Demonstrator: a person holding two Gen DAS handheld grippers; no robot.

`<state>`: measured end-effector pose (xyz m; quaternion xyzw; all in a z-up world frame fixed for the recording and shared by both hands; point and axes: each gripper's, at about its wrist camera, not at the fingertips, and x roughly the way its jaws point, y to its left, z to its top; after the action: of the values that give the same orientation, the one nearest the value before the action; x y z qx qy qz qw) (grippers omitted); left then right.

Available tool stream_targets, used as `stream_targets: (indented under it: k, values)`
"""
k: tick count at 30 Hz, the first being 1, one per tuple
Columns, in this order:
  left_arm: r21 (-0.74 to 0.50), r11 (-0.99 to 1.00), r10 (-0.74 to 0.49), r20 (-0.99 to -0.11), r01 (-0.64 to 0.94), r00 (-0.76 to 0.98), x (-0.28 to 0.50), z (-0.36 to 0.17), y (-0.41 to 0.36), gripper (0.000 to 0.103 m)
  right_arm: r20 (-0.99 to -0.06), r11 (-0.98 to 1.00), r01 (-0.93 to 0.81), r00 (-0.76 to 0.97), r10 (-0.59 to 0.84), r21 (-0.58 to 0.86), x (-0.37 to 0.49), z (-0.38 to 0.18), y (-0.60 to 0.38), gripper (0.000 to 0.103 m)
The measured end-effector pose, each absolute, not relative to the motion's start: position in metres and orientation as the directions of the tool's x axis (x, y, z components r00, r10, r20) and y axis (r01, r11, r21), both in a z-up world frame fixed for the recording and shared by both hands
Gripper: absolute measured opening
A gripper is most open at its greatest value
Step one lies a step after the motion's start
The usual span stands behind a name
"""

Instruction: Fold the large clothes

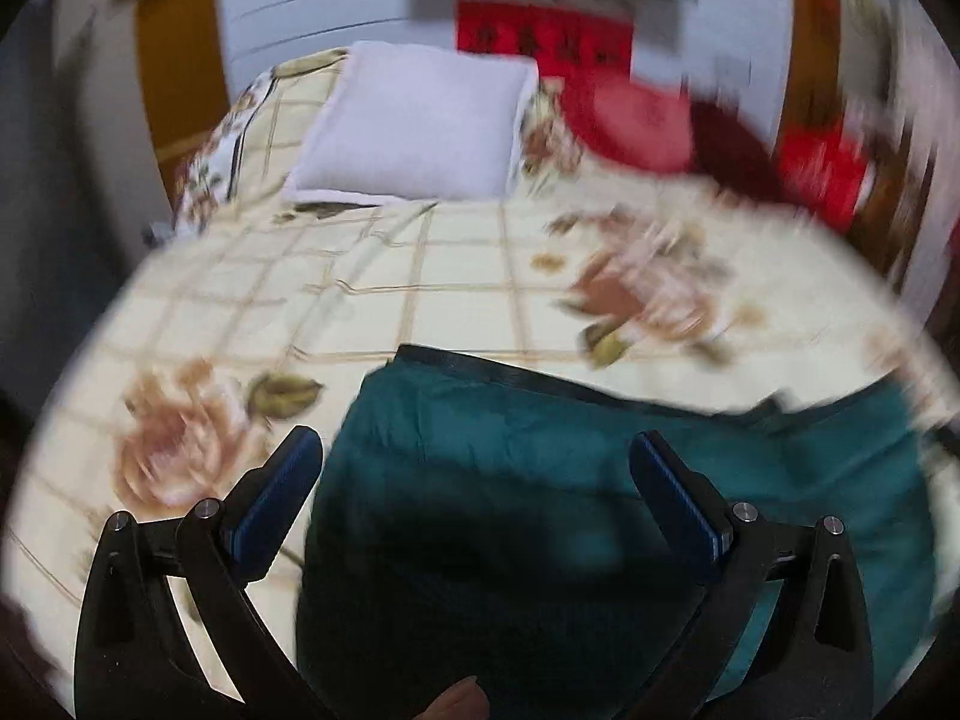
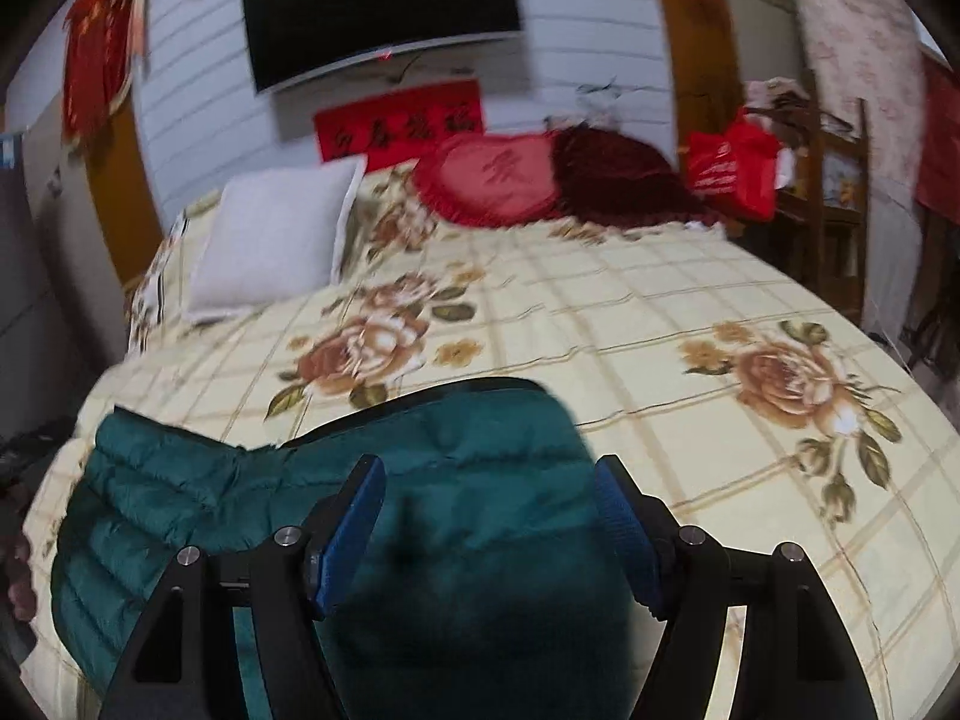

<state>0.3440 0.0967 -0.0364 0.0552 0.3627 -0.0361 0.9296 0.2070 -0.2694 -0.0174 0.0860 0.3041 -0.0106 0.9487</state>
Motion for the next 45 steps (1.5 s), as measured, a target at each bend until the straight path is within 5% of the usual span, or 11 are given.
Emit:
stream_targets:
  k: [3, 8, 15, 22, 31, 39, 45]
  values:
    - [0.181, 0.98, 0.081, -0.75, 0.085, 0.657, 0.375, -0.075, 0.096, 0.103, -0.671, 0.987, 0.07, 0.74, 0.047, 0.146, 0.24, -0.036, -0.263, 0.076]
    - [-0.004, 0.999, -0.027, -0.798, 0.038, 0.602, 0.373, -0.107, 0.125, 0.103, -0.785, 0.992, 0.054, 0.616, 0.06, 0.118, 0.284, -0.085, -0.268, 0.09]
    - [-0.055, 0.994, 0.012, -0.802, -0.095, 0.597, 0.331, -0.111, 0.127, 0.103, -0.815, 0.992, -0.01, 0.569, 0.112, 0.129, 0.312, -0.105, -0.283, 0.103]
    - [-0.084, 0.984, 0.028, -0.796, -0.157, 0.605, 0.33, -0.119, 0.128, 0.103, -0.814, 0.967, -0.146, 0.522, 0.255, 0.209, 0.334, -0.113, -0.293, 0.103]
    - [-0.129, 0.984, -0.04, -0.83, -0.121, 0.556, 0.34, -0.104, 0.144, 0.102, -0.812, 0.988, -0.08, 0.564, 0.151, 0.128, 0.321, -0.097, -0.291, 0.1]
    - [-0.221, 0.975, -0.173, -0.692, 0.023, 0.701, 0.248, -0.034, 0.1, 0.102, -0.639, 0.984, -0.104, 0.749, 0.175, 0.147, 0.213, -0.012, -0.259, 0.098]
    - [-0.082, 0.996, -0.093, -0.805, 0.045, 0.586, 0.234, -0.082, 0.027, 0.103, -0.654, 0.98, -0.189, 0.733, 0.186, 0.068, 0.17, -0.034, -0.209, 0.098]
